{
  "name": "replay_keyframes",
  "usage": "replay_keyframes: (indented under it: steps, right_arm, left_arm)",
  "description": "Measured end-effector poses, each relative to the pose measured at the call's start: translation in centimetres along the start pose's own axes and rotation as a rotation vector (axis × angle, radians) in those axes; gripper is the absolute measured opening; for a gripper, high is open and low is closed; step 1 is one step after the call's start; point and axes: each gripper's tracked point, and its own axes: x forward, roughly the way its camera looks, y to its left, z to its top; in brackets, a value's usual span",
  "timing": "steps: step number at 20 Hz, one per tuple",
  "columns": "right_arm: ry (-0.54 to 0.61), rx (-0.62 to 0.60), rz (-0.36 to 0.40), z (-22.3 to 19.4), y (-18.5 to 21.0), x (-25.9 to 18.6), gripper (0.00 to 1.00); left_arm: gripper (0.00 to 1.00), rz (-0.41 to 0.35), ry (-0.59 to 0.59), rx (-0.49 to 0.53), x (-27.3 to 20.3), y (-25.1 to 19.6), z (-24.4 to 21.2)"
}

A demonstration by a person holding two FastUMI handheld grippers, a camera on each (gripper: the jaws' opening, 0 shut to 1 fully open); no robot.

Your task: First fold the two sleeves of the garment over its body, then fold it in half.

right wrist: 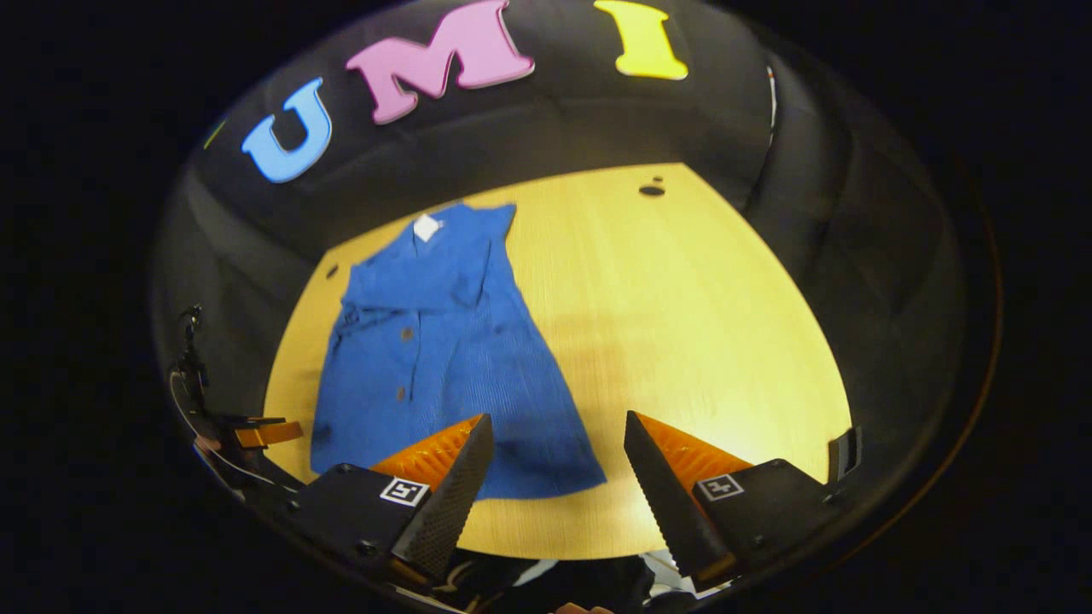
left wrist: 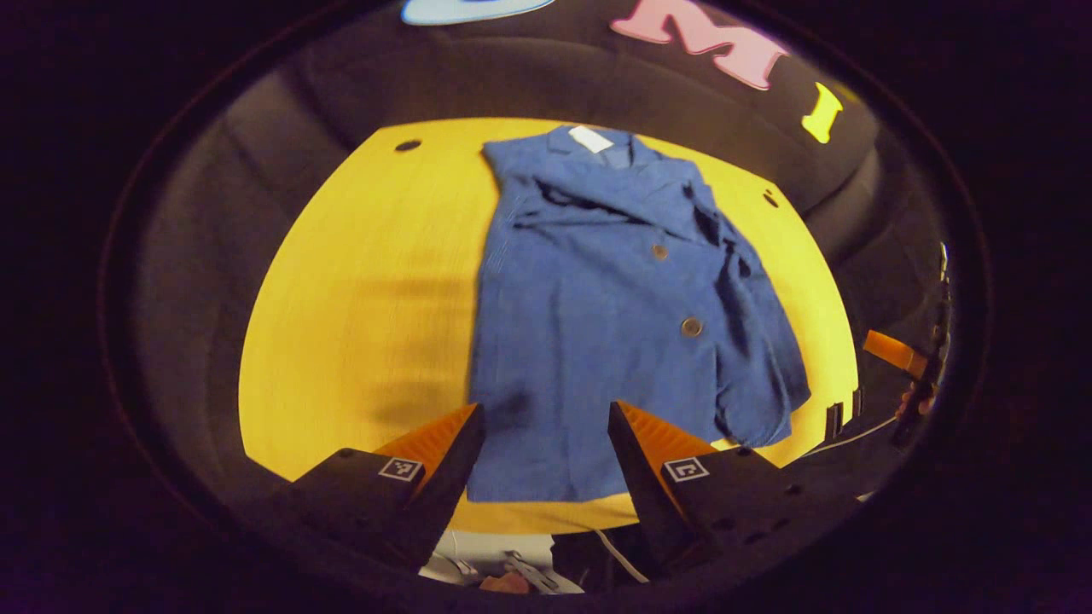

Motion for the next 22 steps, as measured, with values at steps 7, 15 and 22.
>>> replay_keyframes:
  steps: [7,15,22]
  right_arm:
    - [0.200,-0.002,-0.019,-2.9,-0.2,3.6,0.99]
    - [0.305,-0.011,-0.097,-3.9,-1.3,7.2,0.99]
    - [0.374,-0.004,-0.077,-5.4,-1.1,8.5,0.98]
  left_arm:
    - [0.86,0.035,0.186,-0.097,3.7,2.8,-4.2]
    - [0.84,0.138,0.267,-0.029,4.6,3.5,-3.5]
    - [0.83,0.127,0.294,0.045,5.1,1.0,-3.1]
